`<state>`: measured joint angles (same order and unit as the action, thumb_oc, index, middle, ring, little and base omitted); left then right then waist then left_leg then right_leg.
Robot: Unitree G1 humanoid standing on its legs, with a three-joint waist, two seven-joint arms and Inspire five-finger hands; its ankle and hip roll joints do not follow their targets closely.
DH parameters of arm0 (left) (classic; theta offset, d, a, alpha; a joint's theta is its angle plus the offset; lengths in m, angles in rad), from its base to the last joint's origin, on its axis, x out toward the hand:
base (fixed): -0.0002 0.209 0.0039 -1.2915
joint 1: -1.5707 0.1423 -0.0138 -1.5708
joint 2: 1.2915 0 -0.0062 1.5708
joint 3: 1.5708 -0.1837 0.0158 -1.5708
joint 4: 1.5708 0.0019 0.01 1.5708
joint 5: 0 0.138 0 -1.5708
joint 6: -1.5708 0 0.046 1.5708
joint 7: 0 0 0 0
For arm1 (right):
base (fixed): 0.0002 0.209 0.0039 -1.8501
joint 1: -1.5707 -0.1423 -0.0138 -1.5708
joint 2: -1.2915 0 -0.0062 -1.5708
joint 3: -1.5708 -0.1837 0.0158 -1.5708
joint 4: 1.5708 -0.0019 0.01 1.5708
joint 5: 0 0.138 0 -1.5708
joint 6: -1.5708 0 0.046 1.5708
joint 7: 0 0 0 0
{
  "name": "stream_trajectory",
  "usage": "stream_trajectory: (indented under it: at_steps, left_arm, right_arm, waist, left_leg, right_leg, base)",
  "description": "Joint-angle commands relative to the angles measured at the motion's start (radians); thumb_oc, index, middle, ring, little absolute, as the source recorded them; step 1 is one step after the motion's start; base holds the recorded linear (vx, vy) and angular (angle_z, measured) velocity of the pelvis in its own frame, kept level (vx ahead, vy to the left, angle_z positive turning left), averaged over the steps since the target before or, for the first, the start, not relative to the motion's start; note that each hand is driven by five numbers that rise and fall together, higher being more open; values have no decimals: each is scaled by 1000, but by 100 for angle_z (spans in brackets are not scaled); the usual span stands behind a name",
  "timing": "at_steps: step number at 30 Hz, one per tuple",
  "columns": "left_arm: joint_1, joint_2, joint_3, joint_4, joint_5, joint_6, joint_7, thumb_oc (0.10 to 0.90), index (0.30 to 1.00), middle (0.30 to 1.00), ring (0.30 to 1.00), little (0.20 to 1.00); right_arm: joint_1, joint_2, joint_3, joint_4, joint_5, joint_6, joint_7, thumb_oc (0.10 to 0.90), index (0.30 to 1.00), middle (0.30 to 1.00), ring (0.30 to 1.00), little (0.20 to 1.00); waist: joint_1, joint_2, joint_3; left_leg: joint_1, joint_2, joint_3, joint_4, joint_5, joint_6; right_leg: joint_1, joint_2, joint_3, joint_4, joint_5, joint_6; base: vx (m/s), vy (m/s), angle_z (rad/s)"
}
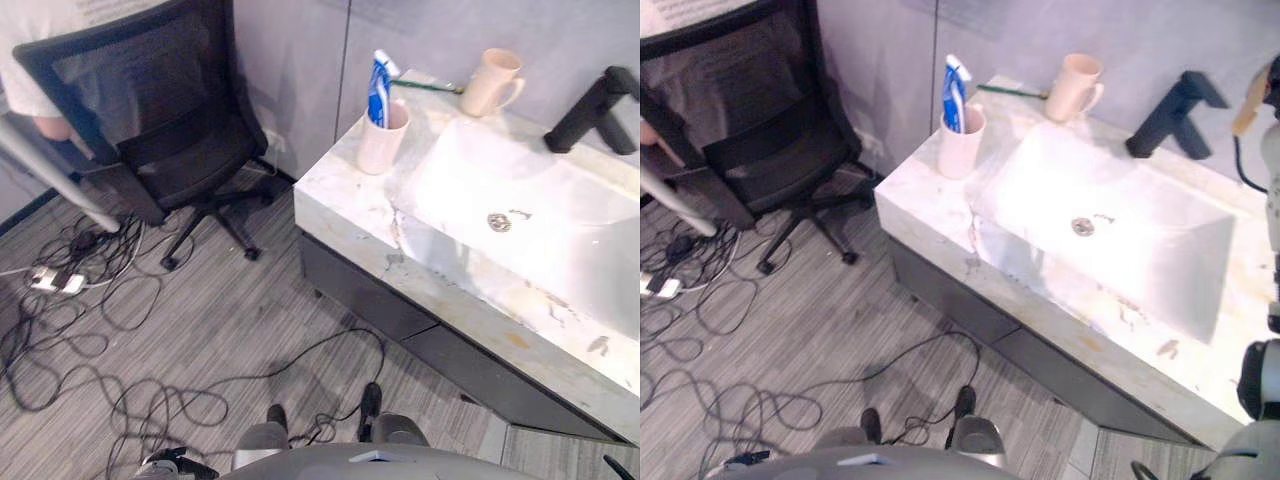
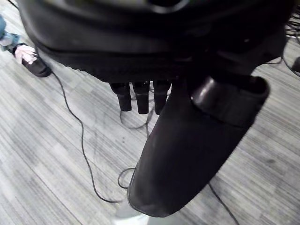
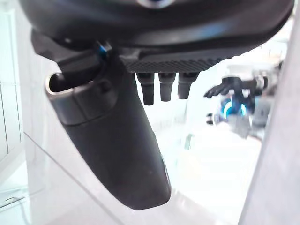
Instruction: Organize the bathroom.
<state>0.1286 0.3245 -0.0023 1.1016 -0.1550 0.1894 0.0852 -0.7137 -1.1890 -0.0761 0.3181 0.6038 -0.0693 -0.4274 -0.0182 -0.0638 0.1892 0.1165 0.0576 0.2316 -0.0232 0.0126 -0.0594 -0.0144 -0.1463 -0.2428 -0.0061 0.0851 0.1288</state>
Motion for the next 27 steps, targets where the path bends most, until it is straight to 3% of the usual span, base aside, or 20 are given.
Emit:
stream_trajectory:
  at_steps: [1, 4, 8, 10, 16, 27]
  left_arm:
    - [59, 47, -48, 52, -12, -49, -12, 800, 900, 900, 900, 900]
    - [61, 45, -50, 54, -29, -81, -21, 800, 900, 900, 900, 900]
    - [49, 54, -49, 52, -39, -75, -33, 800, 900, 900, 900, 900]
    - [46, 55, -49, 53, -41, -76, -36, 800, 900, 900, 900, 900]
    - [28, 48, -26, 87, -74, -96, -59, 800, 900, 900, 900, 900]
    - [-22, 61, -16, 152, -63, -115, -88, 800, 900, 900, 900, 900]
  right_arm:
    - [-12, -113, -89, 64, -47, -68, -127, 800, 900, 900, 900, 900]
    - [77, -122, -188, 177, -21, -97, -209, 800, 900, 900, 900, 900]
    - [251, -101, -366, 283, 7, -118, -345, 800, 900, 900, 900, 900]
    - [270, -99, -385, 298, 9, -122, -364, 800, 900, 900, 900, 900]
    - [559, -1, -659, 383, 108, -176, -467, 800, 900, 900, 900, 900]
    - [746, 154, -786, 466, 145, -195, -580, 800, 900, 900, 900, 900]
  waist:
    - [11, -8, -72]
    - [-4, -5, -75]
    - [-23, -1, -78]
    - [-25, 0, -78]
    - [-57, -3, -81]
    - [-121, 5, -81]
  left_leg:
    - [-1, 44, 30, 51, -110, -15]
    - [7, 41, 40, 46, -113, -13]
    - [16, 36, 53, 41, -119, -10]
    - [17, 35, 55, 41, -120, -9]
    - [24, 23, 80, 43, -137, 2]
    - [33, 22, 124, 67, -159, 9]
  right_leg:
    - [-49, -20, 16, 63, -74, 27]
    - [-46, -17, 26, 55, -71, 29]
    - [-46, -13, 42, 46, -65, 34]
    - [-46, -13, 44, 46, -64, 34]
    - [-55, -14, 72, 44, -53, 46]
    - [-69, 3, 115, 48, -50, 39]
  base:
    - [-35, 10, -23]
    - [-33, 8, -18]
    - [-48, 21, -9]
    - [-35, 23, -12]
    - [-39, 38, -21]
    - [-13, 6, -15]
